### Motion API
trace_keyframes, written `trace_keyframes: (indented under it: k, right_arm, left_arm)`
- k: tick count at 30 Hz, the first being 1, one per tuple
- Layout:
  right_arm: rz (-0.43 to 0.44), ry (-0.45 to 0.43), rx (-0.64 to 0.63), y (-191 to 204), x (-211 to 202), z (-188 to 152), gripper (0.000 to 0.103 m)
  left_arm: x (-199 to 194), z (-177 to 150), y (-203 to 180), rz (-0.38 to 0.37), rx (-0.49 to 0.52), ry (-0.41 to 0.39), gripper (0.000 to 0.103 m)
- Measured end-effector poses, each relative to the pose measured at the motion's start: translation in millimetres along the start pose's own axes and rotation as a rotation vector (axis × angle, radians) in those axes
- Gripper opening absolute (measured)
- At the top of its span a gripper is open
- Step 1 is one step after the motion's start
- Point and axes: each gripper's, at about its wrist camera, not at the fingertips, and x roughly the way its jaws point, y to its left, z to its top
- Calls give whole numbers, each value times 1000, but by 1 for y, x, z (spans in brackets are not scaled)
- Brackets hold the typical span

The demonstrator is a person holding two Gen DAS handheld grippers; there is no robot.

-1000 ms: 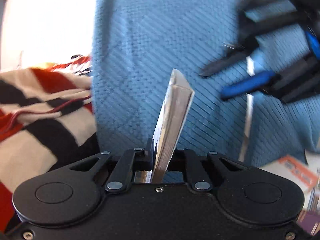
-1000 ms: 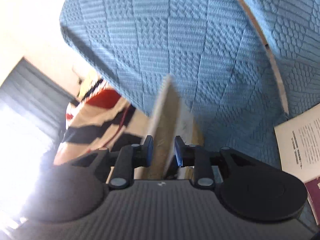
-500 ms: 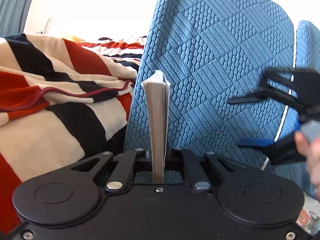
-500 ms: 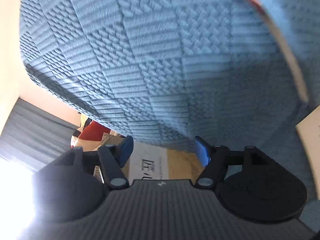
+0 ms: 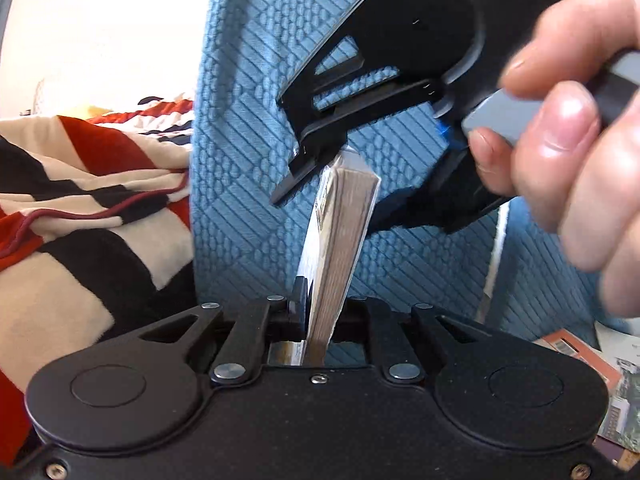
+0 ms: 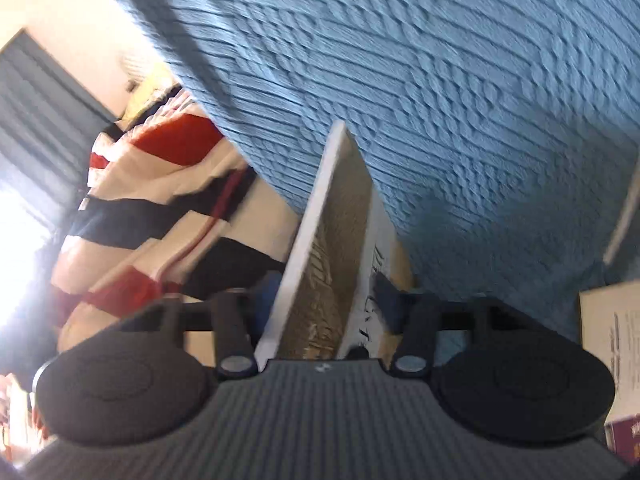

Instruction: Organize objects

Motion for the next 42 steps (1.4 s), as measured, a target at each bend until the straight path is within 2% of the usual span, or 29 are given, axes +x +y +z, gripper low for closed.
trace_keyframes:
  k: [1,3,6,8,10,11,12,14,17,18,19,20,22,25,29,32,42]
  right_arm:
    - [-33,-5,-1,0,-2,-1,29]
    - [-70,-12,-13,1,-6,-5,19]
    - [-81,-11,-1,-4,-15,-11,14]
    - [-94,-16,3,-8,-19,-11,13]
    - [-92,-17,12,-12,-21,-12,13]
    - [-90,-18,10,-13,-21,-13,13]
    - [-90,-20,6,-14,-21,-14,12]
    - [-90,-27,7,-15,-18,-16,12]
    - [-86,-36,17,-17,-21,-17,12]
    - [-85,-36,19,-18,-22,-17,12]
    - [-83,-35,22,-19,-22,-18,12]
    - [-81,-37,25,-18,-21,-19,12]
    - [-84,-42,29,-21,-22,-18,12]
    - [-75,-36,53,-26,-21,-18,12]
    - [-76,-37,62,-30,-20,-17,12]
    - [-78,-37,71,-34,-19,-15,12]
    - [-60,-33,95,-43,-18,-13,12]
  left_arm:
    - [-1,-1,-2,-8,-6,4,11]
    - [-3,-4,-6,-26,-21,31,20]
    - [-12,-13,-15,-42,-1,64,29]
    - [-19,-17,-10,-74,-80,103,31]
    - [-25,-21,5,-129,-238,169,36]
    - [-27,-25,16,-166,-348,201,41]
    - [-28,-31,30,-213,-479,233,49]
    - [-19,-51,60,-327,-785,314,55]
    - [10,-90,93,-481,-1176,418,57]
    - [18,-100,98,-510,-1264,443,57]
    - [25,-107,100,-506,-1316,456,57]
    - [25,-112,99,-486,-1334,455,58]
    - [29,-119,95,-490,-1369,453,58]
    - [31,-134,89,-566,-1488,474,58]
    - [28,-138,89,-612,-1561,447,59]
    - [24,-136,90,-602,-1562,420,59]
    - [16,-148,92,-636,-1664,427,59]
